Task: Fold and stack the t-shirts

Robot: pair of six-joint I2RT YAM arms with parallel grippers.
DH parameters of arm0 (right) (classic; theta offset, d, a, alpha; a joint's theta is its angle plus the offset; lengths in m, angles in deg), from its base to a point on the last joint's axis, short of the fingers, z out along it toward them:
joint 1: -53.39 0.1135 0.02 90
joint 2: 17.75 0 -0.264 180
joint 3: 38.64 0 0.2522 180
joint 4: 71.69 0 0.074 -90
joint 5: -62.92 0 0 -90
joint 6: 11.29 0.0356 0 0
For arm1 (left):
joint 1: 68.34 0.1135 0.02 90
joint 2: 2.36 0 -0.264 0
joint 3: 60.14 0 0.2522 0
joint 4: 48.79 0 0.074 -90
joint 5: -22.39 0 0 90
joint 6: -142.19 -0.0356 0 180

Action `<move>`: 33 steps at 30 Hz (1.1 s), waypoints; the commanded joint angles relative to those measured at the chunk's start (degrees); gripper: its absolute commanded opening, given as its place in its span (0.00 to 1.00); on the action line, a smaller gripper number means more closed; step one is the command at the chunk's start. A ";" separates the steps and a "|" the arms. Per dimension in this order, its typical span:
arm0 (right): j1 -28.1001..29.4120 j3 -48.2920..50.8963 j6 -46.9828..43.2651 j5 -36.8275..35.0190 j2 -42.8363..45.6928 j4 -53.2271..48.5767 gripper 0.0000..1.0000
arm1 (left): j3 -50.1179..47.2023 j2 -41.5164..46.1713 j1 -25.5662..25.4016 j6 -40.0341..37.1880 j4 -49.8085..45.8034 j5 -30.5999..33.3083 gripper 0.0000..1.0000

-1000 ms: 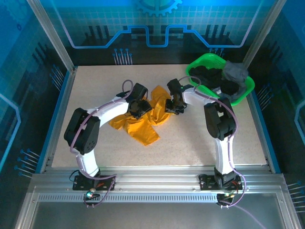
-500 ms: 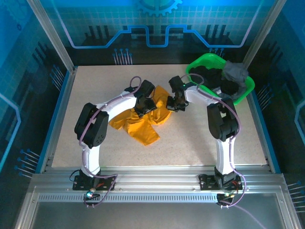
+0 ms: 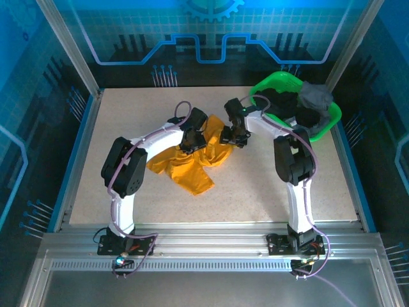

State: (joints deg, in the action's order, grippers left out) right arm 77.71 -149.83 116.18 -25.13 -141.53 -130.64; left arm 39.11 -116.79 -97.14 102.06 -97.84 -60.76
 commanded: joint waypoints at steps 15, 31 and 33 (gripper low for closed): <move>-3.95 -15.69 2.83 -4.72 7.05 -5.41 0.00 | 11.79 5.25 3.20 -5.77 -3.36 3.72 0.00; -11.35 -47.38 4.02 -1.02 15.47 1.66 0.00 | 53.19 -5.10 11.72 -1.39 20.68 -15.54 0.00; -10.57 -46.69 3.84 -1.09 18.61 3.86 0.00 | 55.05 -4.52 12.54 -0.51 22.82 -14.85 0.00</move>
State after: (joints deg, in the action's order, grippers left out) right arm 66.56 -194.96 119.48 -27.53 -127.79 -132.04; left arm 90.57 -120.73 -85.62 98.95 -82.10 -72.56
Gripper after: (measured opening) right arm 0.048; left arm 0.054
